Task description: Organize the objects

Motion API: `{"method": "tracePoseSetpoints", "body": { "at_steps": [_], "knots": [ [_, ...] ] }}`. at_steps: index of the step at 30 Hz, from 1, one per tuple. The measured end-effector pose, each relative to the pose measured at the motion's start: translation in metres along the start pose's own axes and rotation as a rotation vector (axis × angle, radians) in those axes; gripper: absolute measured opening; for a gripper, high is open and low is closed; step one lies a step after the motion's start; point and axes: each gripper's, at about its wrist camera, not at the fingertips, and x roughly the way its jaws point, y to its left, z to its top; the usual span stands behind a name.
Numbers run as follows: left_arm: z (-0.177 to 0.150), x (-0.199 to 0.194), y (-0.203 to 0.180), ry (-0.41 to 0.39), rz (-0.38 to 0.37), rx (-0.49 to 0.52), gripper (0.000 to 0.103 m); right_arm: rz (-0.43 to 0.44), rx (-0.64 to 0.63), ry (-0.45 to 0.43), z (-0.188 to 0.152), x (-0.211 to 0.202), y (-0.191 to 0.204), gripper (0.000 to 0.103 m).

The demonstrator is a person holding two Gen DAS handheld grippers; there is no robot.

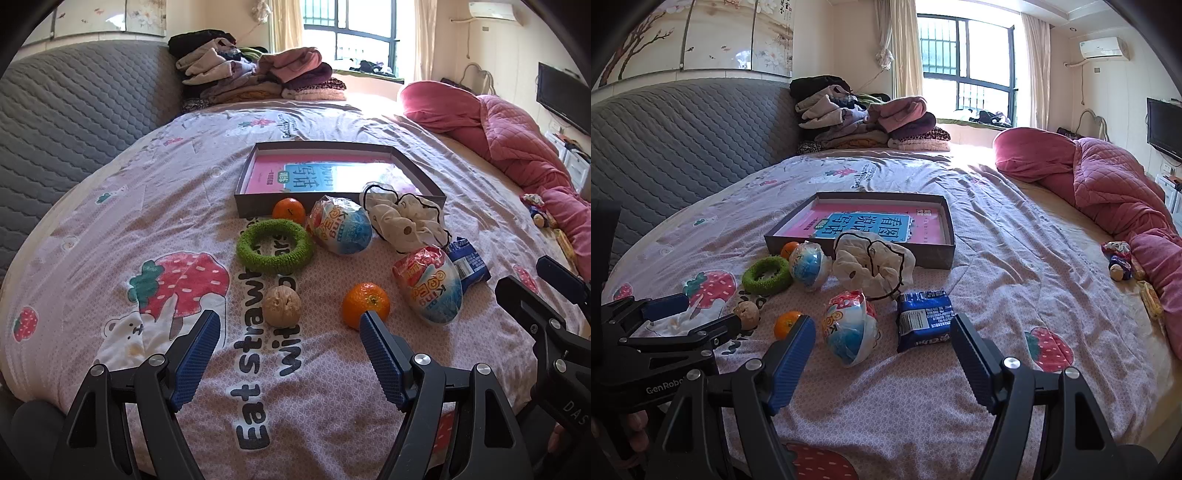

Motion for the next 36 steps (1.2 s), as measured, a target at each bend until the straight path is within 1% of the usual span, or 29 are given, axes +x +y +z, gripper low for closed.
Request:
{"method": "tracePoseSetpoints", "body": {
  "at_steps": [19, 25, 36],
  "knots": [
    [0.003, -0.007, 0.004, -0.021, 0.0, -0.021, 0.079, -0.011, -0.013, -0.029, 0.003, -0.005, 0.001, 0.075],
    [0.007, -0.011, 0.013, -0.051, 0.005, -0.04, 0.079, -0.014, -0.028, -0.058, 0.007, -0.009, 0.003, 0.075],
    [0.011, -0.004, 0.028, -0.041, 0.012, -0.066, 0.079, -0.005, -0.063, -0.082, 0.018, -0.007, 0.015, 0.075]
  ]
}}
